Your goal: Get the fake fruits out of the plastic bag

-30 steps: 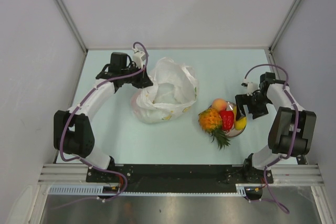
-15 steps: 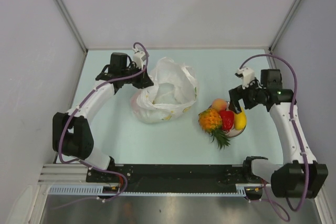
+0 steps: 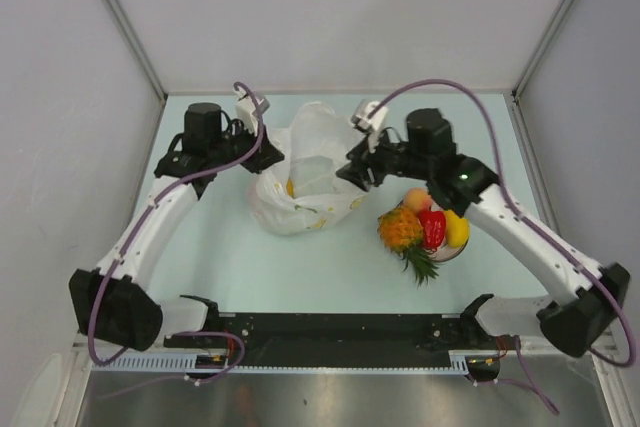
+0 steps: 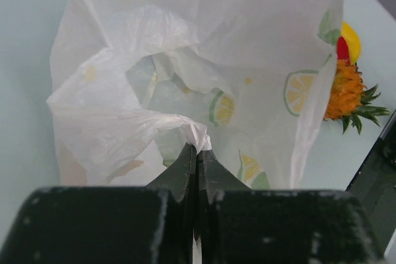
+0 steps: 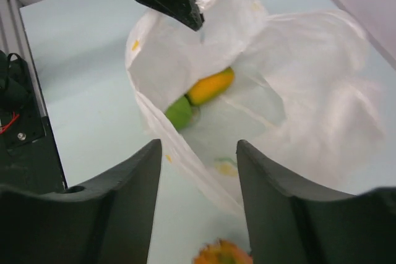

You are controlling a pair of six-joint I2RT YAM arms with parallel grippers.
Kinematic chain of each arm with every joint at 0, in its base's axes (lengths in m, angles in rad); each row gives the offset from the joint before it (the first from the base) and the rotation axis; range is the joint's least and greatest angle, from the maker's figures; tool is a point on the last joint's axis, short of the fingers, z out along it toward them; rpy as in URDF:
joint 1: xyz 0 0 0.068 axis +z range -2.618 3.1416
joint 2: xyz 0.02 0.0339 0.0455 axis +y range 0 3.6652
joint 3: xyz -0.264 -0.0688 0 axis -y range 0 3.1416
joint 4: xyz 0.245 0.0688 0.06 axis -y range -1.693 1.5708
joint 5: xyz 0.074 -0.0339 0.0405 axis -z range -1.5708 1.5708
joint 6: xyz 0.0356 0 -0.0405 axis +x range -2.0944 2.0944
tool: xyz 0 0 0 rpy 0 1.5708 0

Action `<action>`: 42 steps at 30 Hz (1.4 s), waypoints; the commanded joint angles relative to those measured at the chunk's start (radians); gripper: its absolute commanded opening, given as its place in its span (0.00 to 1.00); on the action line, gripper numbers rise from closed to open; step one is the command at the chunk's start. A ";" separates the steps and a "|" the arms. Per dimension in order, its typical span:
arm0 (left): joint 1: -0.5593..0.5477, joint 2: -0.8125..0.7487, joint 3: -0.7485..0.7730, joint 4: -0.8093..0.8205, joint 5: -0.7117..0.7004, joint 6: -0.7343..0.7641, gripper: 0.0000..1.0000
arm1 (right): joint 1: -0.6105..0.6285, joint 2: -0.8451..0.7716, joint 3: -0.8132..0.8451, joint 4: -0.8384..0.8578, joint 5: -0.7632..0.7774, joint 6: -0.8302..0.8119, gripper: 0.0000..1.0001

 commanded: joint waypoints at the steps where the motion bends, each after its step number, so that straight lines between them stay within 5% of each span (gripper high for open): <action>1: -0.005 -0.149 -0.014 -0.099 0.014 0.067 0.00 | 0.147 0.160 0.010 0.236 0.187 0.100 0.50; 5: -0.007 -0.269 0.005 -0.234 0.003 0.161 0.00 | 0.185 0.375 0.010 0.365 0.241 0.185 0.48; 9: -0.005 -0.382 0.022 -0.357 -0.044 0.239 0.00 | 0.231 0.496 0.007 0.349 0.203 0.102 0.50; 14: -0.005 -0.561 -0.001 -0.442 -0.224 0.346 0.00 | 0.332 0.480 -0.173 0.350 0.152 0.076 0.52; 18: -0.007 -0.657 -0.049 -0.556 -0.406 0.490 0.00 | 0.377 0.451 -0.214 0.443 0.256 0.071 0.61; 26: -0.005 -0.792 -0.182 -0.730 -0.483 0.733 0.00 | 0.357 0.542 -0.097 0.592 0.348 0.297 0.80; 29: -0.005 -0.810 -0.236 -0.712 -0.482 0.713 0.00 | 0.357 0.621 -0.033 0.603 0.311 0.300 0.84; 33: -0.005 -0.783 -0.273 -0.684 -0.489 0.655 0.00 | 0.349 0.690 0.032 0.660 0.544 0.268 0.90; 42: -0.005 -0.809 -0.328 -0.638 -0.503 0.611 0.00 | 0.369 0.806 0.156 0.702 0.613 0.122 0.92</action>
